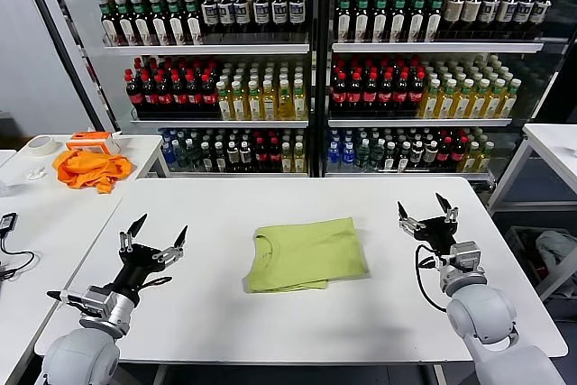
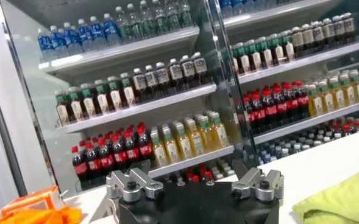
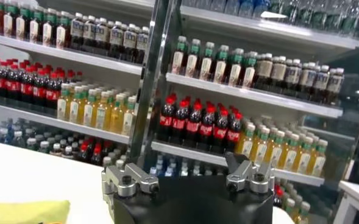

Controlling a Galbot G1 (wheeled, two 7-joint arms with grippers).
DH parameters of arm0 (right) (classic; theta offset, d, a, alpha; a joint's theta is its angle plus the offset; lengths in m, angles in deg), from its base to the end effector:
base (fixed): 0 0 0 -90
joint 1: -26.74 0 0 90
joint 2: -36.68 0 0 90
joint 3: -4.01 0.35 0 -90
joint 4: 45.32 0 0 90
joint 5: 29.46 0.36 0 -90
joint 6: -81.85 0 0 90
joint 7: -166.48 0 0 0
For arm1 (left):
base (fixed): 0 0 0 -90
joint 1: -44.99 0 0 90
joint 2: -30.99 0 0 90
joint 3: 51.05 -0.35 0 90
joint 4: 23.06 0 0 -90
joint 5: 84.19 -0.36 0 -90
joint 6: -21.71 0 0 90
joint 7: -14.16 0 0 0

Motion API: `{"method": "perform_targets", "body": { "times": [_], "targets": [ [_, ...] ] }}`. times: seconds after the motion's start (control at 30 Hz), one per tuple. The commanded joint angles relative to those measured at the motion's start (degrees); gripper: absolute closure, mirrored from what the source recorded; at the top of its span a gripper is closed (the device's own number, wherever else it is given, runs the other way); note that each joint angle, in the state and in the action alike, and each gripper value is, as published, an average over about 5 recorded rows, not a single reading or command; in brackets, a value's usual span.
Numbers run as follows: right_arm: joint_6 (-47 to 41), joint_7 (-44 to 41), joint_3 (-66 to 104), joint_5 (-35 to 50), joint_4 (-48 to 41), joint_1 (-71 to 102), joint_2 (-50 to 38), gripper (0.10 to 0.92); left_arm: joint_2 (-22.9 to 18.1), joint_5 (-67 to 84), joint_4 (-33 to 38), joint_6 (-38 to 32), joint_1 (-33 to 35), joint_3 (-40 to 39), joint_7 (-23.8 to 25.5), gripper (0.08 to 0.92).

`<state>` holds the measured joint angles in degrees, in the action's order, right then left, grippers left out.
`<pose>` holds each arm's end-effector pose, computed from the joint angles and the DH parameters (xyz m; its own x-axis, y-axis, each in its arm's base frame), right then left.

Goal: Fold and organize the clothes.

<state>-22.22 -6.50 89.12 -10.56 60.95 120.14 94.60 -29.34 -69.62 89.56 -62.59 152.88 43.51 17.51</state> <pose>0.3303 -0.1074 -0.2468 -0.9961 -0.0472 0.0740 -0.0633 0.9703 -0.2333 0.2628 0.1277 -0.2642 -0.9867 0.1571 0.0412 0.1624 0.9524 0.2581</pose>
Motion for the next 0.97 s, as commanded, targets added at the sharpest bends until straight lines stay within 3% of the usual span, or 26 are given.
{"method": "perform_targets", "body": {
  "times": [0.03,0.2,0.4,0.6,0.97],
  "targets": [
    [2.8,-0.4,2.5,-0.9,-1.2,0.7,-0.1,0.203,0.0,-3.2,-1.2,-1.2,-1.4,-1.2,0.6,0.177],
    [3.2,-0.9,3.1,-3.1,-1.8,1.0,0.1,0.203,-0.2,-0.6,-2.0,-0.1,-2.7,-2.6,-1.4,0.177],
    [4.0,-2.3,2.9,-5.1,-1.4,2.0,0.3,0.203,-0.7,-4.7,-3.1,-3.7,-3.9,-3.6,-0.9,0.177],
    [8.8,-3.9,0.9,-14.7,-0.8,3.2,0.2,0.203,-0.8,-5.6,-6.0,-5.4,-4.3,-3.6,-2.3,0.177],
    [4.6,-0.2,0.0,-11.3,1.3,3.5,0.8,0.203,-0.2,-5.5,-4.9,-5.4,-3.7,-4.3,-4.7,0.177]
  ]
}}
